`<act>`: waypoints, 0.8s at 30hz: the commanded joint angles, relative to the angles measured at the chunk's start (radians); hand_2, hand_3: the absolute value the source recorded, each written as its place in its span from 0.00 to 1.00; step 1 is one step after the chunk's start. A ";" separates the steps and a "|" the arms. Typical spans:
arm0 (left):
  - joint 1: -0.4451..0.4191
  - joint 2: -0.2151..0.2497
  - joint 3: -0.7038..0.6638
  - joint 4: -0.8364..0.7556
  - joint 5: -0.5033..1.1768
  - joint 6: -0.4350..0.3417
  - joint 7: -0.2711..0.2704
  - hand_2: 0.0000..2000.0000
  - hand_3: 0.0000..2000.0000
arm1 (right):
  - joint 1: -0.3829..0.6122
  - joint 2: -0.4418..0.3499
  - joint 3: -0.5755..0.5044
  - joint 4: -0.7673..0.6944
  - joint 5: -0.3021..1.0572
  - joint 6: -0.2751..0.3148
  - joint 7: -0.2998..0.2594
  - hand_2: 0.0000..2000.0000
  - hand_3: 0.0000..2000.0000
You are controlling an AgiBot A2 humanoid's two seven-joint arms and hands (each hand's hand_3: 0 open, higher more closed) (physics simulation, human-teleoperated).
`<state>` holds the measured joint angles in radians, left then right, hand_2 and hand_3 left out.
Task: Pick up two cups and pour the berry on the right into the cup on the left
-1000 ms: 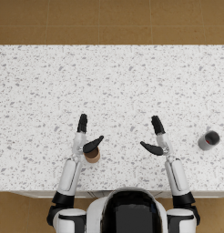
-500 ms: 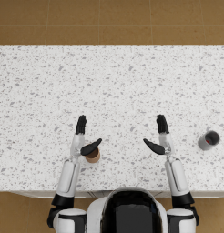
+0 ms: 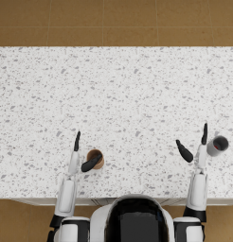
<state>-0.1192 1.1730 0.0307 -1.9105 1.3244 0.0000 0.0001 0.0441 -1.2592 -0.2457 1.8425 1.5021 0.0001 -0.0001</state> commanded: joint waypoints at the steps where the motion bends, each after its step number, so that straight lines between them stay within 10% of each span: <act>1: -0.073 -0.016 -0.005 0.004 0.002 0.000 0.000 0.00 0.00 | -0.011 -0.006 -0.076 -0.015 0.032 0.000 0.000 0.00 0.00; 24: -0.101 0.026 0.073 0.179 0.005 0.000 0.000 0.00 0.00 | 0.023 -0.005 -0.311 -0.364 0.304 0.000 0.000 0.00 0.00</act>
<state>-0.2311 1.1975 0.0989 -1.7477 1.3297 -0.0005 -0.0001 0.0445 -1.2776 -0.5271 1.5322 1.8062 0.0001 0.0000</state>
